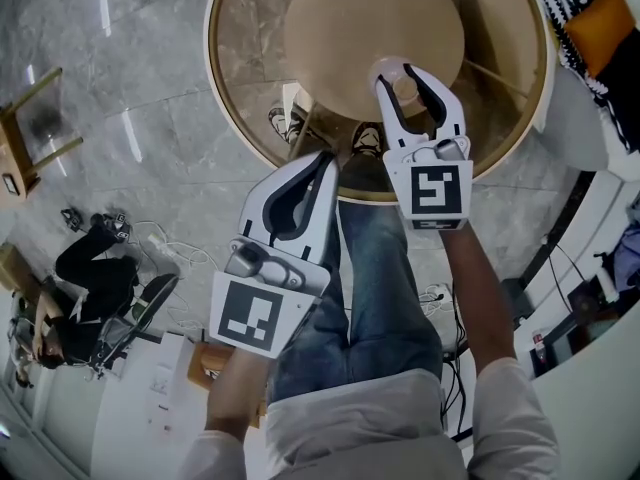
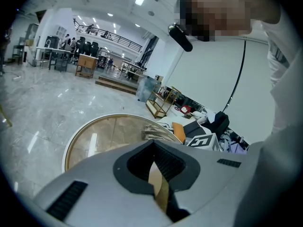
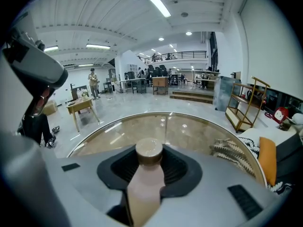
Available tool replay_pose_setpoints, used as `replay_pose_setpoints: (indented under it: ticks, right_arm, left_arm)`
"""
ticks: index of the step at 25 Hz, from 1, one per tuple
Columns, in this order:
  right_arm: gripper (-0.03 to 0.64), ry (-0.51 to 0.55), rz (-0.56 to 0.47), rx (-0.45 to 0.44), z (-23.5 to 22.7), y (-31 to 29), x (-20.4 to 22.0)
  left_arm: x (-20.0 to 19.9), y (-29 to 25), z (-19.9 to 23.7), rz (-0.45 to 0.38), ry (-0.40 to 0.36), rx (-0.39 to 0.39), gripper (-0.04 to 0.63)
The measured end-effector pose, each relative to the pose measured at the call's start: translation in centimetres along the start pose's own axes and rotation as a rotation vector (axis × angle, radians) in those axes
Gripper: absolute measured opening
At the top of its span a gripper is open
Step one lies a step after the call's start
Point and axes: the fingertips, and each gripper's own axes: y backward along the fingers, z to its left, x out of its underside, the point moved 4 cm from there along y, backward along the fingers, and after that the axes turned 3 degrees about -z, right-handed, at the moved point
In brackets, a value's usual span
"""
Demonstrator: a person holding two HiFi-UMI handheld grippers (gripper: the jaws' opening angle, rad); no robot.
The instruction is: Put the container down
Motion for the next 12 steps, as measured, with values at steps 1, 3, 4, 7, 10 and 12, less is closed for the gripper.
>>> replay_pose_setpoints:
  ticks: [1, 3, 4, 7, 10, 12]
  right_arm:
    - [0.140, -0.003, 0.001, 0.001, -0.1, -0.1, 0.1]
    - [0.140, -0.009, 0.003, 0.005, -0.3, -0.3, 0.1]
    - [0.140, -0.009, 0.002, 0.008, -0.3, -0.4, 0.1]
    - [0.140, -0.001, -0.002, 0.007, -0.5, -0.7, 0.0]
    - [0.141, 0.009, -0.005, 0.001, -0.5, -1.0, -0.1]
    - [0.141, 0.018, 0.000, -0.004, -0.5, -1.0, 0.0]
  left_arm:
    - [0.1, -0.1, 0.1, 0.006, -0.004, -0.001, 0.018]
    - [0.4, -0.3, 0.3, 0.017, -0.010, -0.002, 0.018]
    - [0.5, -0.4, 0.3, 0.021, -0.011, -0.003, 0.018]
    - [0.5, -0.7, 0.5, 0.021, -0.008, -0.005, 0.018]
    - [0.4, -1.0, 0.5, 0.019, -0.004, -0.005, 0.018]
    - [0.3, -1.2, 0.4, 0.019, -0.012, 0.000, 0.018]
